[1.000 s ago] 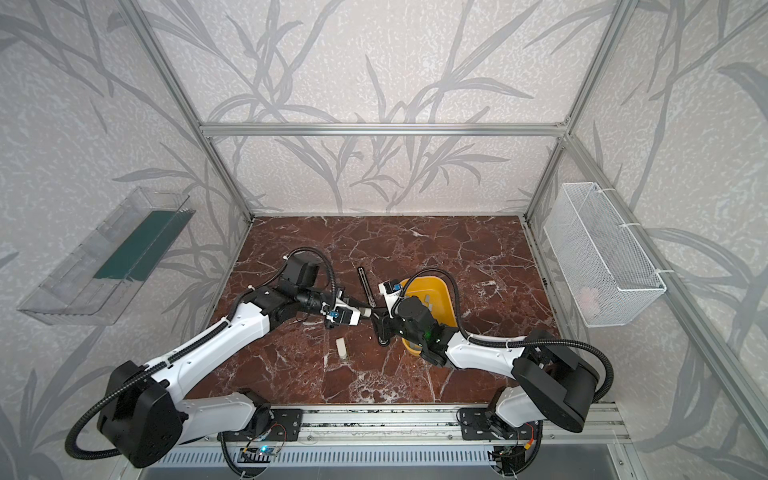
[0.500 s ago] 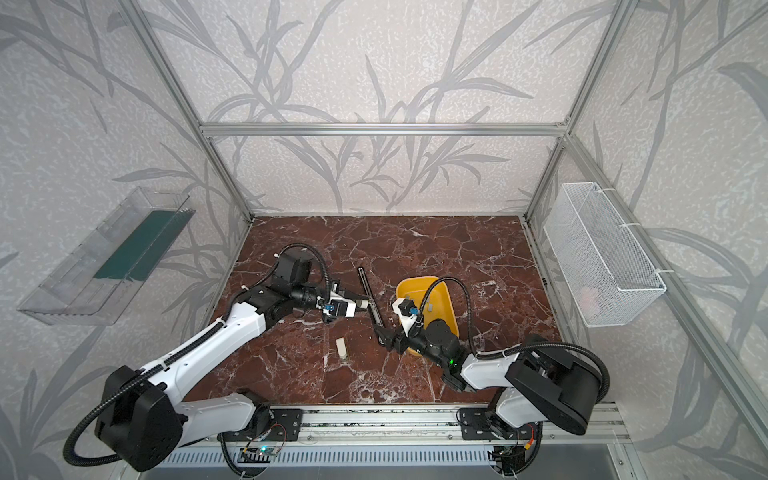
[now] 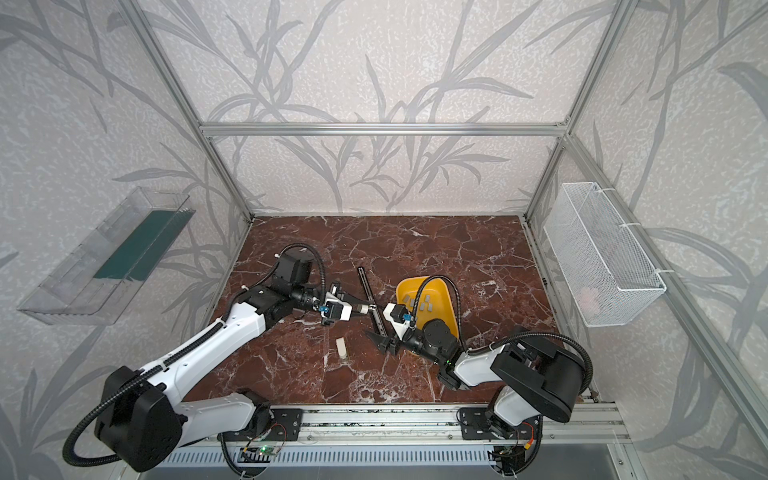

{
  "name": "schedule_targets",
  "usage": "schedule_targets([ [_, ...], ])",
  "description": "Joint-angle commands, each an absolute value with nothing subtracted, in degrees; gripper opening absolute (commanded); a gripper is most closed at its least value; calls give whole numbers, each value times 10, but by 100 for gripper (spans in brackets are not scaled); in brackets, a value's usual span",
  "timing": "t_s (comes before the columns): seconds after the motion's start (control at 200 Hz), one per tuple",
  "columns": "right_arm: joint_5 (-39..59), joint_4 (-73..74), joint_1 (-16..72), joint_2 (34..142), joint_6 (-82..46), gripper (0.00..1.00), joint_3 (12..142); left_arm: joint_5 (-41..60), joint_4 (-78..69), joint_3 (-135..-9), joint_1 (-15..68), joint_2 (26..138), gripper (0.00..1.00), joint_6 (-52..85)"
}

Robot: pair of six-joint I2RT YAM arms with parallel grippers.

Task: Load the staples into the stapler

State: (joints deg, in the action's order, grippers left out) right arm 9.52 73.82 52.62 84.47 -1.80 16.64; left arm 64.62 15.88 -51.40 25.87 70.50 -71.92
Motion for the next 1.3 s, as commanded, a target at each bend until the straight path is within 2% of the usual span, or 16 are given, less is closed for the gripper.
schedule_targets([
  [0.0, 89, 570, 531, 755, -19, 81, 234, 674, 167, -532, 261, 702, 0, -719],
  [0.055, 66, 397, 539, 716, -1, 80, 285, 670, 167, -531, 262, 702, 0, -720],
  [0.105, 52, 348, 541, 694, 4, 80, 297, 670, 167, -532, 262, 703, 0, -721],
  [0.235, 31, 490, 541, 676, 5, 81, 231, 674, 167, -532, 261, 703, 0, -719],
  [0.435, 91, 546, 553, 717, 50, 77, 225, 683, 167, -534, 263, 703, 0, -716],
  [0.82, 86, 485, 571, 725, 79, 80, 253, 691, 174, -536, 287, 700, 0, -717],
  [0.985, 78, 483, 572, 724, 81, 75, 255, 692, 198, -544, 303, 701, 0, -724],
  [1.09, 42, 478, 571, 713, 81, 72, 250, 700, 241, -560, 306, 709, 0, -746],
  [1.295, -14, 496, 571, 683, 81, 75, 222, 673, 247, -559, 306, 710, 0, -759],
])
